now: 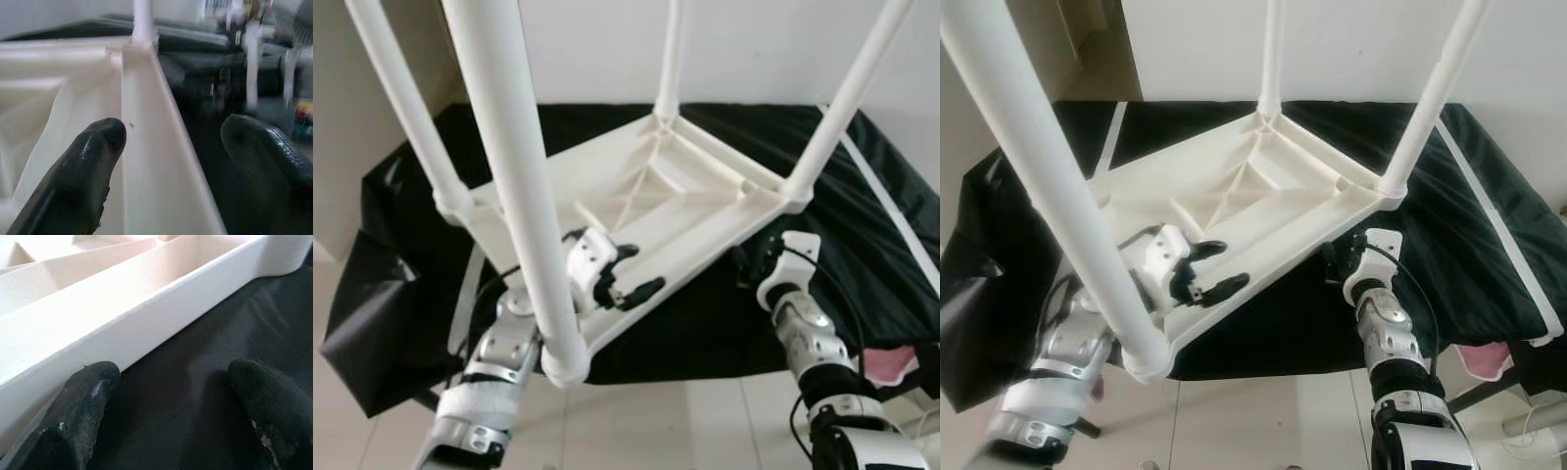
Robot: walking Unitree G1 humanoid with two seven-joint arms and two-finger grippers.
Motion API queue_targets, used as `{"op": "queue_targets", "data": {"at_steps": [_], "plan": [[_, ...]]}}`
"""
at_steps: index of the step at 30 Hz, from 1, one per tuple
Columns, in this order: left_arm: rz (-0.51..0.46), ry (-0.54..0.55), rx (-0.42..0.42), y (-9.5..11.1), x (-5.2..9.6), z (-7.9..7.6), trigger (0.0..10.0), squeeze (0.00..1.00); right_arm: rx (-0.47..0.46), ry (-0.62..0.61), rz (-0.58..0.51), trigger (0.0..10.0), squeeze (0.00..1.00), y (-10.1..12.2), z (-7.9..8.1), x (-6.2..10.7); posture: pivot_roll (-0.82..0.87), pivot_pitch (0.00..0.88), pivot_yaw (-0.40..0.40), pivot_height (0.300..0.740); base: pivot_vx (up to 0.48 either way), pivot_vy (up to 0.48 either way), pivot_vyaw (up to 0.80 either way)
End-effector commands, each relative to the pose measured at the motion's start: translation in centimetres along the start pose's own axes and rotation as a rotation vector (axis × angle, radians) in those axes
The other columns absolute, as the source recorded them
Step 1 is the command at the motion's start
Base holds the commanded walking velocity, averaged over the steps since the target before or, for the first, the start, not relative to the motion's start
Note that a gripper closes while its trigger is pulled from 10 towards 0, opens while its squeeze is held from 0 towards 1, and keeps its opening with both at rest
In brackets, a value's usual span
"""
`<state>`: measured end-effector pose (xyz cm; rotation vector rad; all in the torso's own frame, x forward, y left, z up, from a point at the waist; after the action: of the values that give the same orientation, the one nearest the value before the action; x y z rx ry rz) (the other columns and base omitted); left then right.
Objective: Building children table
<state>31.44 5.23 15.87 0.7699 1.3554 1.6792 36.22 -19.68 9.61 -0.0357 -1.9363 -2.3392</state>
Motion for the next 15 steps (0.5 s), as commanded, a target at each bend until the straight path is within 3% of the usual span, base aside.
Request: {"op": "queue_targets", "data": {"at_steps": [1, 4, 7, 11, 12, 13, 14, 15], "plan": [[-0.007, -0.020, 0.019, 0.0, -0.4, -0.6, 10.0, 0.00, 0.004, 0.100, 0.036, 10.0, 0.00, -1.1, 2.1, 0.0, -0.01, 0.045, 0.004, 0.740, 0.000, 0.000, 0.00], [-0.031, -0.054, 0.082, 0.2, -1.8, -2.1, 10.0, 0.00, -0.002, 0.221, 0.019, 10.0, 0.00, -1.0, 3.6, 0.3, -0.02, 0.045, 0.012, 0.740, 0.000, 0.000, 0.00], [-0.053, -0.055, 0.088, 0.6, -2.2, -2.6, 10.0, 0.00, 0.002, 0.235, 0.015, 10.0, 0.00, -1.0, 3.8, 0.3, -0.03, 0.044, 0.015, 0.740, 0.000, 0.000, 0.00], [-0.028, -0.065, 0.082, 0.7, -2.5, -3.4, 10.0, 0.00, 0.029, 0.069, -0.042, 10.0, 0.00, 0.0, 1.3, 0.0, -0.02, 0.044, 0.013, 0.740, 0.000, 0.000, 0.00], [-0.028, -0.065, 0.082, 0.7, -2.5, -3.4, 10.0, 0.00, 0.029, 0.069, -0.042, 10.0, 0.00, 0.0, 1.3, 0.0, -0.02, 0.044, 0.013, 0.740, 0.000, 0.000, 0.00], [-0.027, -0.063, 0.085, 0.6, -2.3, -3.4, 10.0, 0.00, 0.025, 0.039, -0.058, 10.0, 0.00, 0.3, 0.9, 0.0, -0.02, 0.044, 0.013, 0.740, 0.000, 0.000, 0.00], [-0.018, -0.052, 0.111, 0.4, -1.2, -3.0, 10.0, 0.00, -0.010, -0.062, -0.140, 10.0, 0.00, 1.5, -0.9, 0.4, -0.02, 0.043, 0.009, 0.740, 0.000, 0.000, 0.00], [-0.018, -0.052, 0.111, 0.4, -1.2, -3.0, 10.0, 0.00, -0.010, -0.062, -0.140, 10.0, 0.00, 1.5, -0.9, 0.4, -0.02, 0.043, 0.009, 0.740, 0.000, 0.000, 0.00]]}}
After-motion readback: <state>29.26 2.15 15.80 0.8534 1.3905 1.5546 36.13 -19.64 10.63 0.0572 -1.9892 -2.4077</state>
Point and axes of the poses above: a point about 5 cm out from each wrist's last joint towards the gripper, its own x axis pointing back from the gripper into the wrist, its own y axis along the axis of the wrist's last joint, z = x × y, the point moved 2 cm from there along -x, pointing out of the wrist towards the gripper, and after that the axes turned 4 degrees about -x, right-handed, at the moved point
